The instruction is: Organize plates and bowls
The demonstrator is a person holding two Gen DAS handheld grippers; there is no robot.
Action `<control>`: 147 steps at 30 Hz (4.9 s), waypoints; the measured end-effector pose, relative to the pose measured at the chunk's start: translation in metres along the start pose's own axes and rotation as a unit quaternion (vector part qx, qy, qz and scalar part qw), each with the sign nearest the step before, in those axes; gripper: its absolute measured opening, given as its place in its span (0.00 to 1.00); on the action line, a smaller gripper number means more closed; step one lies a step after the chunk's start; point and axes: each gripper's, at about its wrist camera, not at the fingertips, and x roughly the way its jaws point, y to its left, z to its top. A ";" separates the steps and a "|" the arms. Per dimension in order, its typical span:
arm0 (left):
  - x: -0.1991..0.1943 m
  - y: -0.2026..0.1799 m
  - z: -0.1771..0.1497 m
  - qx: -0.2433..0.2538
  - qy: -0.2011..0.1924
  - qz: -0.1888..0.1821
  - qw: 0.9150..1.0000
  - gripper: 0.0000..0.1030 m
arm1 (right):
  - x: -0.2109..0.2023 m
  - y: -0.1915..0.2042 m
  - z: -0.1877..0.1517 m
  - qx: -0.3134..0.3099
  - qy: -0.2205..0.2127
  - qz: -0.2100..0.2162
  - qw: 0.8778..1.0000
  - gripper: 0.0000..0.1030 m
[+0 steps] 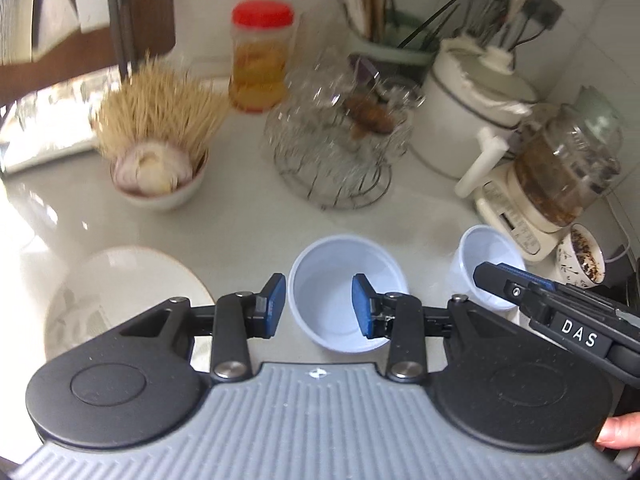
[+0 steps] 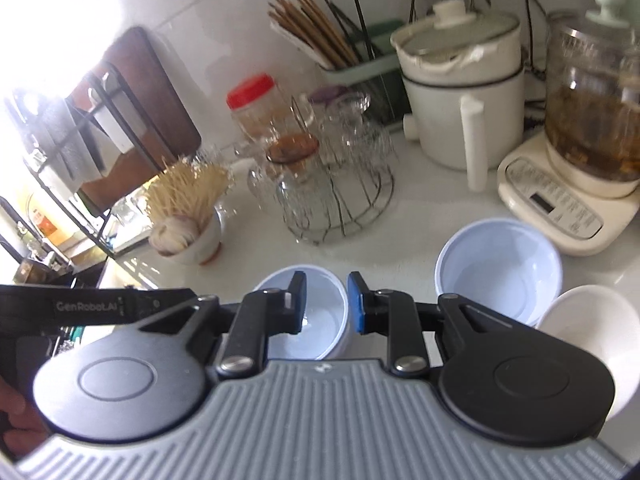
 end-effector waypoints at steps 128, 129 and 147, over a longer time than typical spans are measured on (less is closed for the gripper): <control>0.140 -0.137 0.051 0.074 0.109 -0.118 0.984 0.09 | 0.029 -0.127 0.042 0.117 0.051 -0.110 0.986 0.14; 0.134 -0.136 0.052 0.078 0.104 -0.117 0.985 0.09 | 0.024 -0.123 0.042 0.117 0.050 -0.107 0.986 0.14; 0.050 -0.090 0.065 0.071 0.026 -0.131 0.988 0.09 | -0.016 -0.065 0.056 0.110 -0.004 -0.062 0.992 0.14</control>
